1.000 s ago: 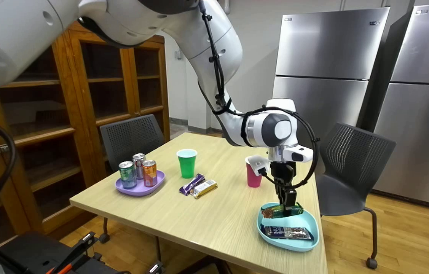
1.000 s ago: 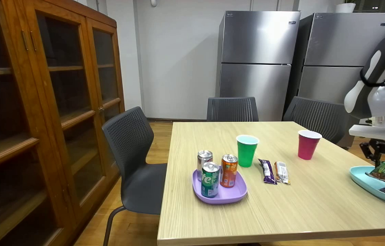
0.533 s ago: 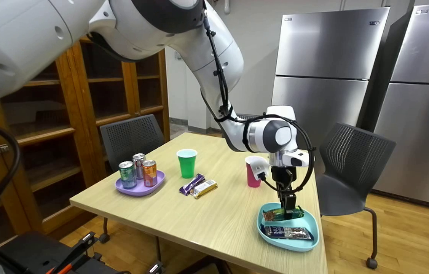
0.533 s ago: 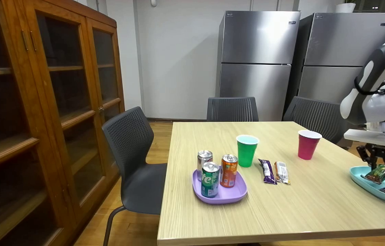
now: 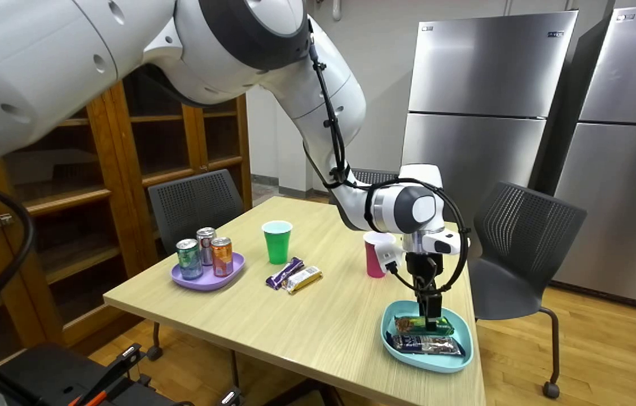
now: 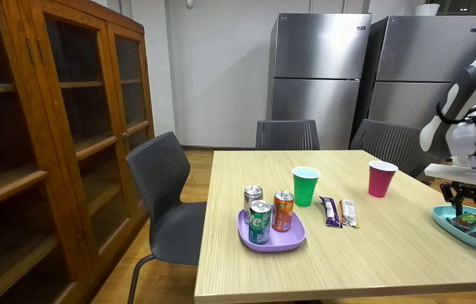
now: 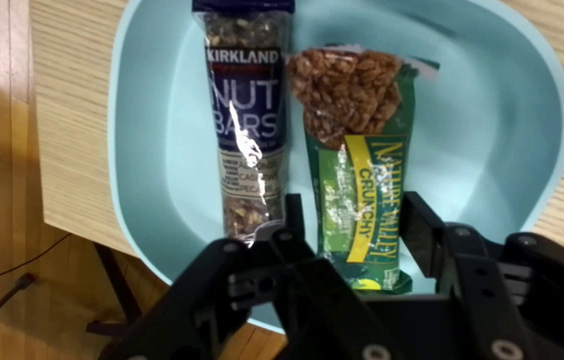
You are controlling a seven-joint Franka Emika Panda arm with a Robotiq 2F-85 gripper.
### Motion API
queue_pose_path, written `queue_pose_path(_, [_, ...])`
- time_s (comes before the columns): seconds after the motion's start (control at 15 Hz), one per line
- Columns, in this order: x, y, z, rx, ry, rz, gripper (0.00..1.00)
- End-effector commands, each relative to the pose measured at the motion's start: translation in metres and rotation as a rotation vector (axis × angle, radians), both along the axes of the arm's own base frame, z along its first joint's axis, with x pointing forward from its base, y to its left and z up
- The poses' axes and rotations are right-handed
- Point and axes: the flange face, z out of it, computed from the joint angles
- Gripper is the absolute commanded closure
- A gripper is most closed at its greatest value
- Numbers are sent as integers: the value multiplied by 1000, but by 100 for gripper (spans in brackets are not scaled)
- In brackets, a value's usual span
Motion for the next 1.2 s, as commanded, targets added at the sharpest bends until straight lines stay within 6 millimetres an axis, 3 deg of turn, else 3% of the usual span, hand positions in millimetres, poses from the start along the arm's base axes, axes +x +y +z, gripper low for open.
queue_pose_path(0.0, [9,2,12,35,-15,-3,16])
queue_pose_path(0.13, [11,7,20,39,-28,17,1])
queue_pose_path(0.2, [13,12,25,41,-33,31,0])
queue_pose_path(0.67, [29,69,46,92,-32,228,0])
queue_pose_path(1.13, [33,138,43,181,7,441,0])
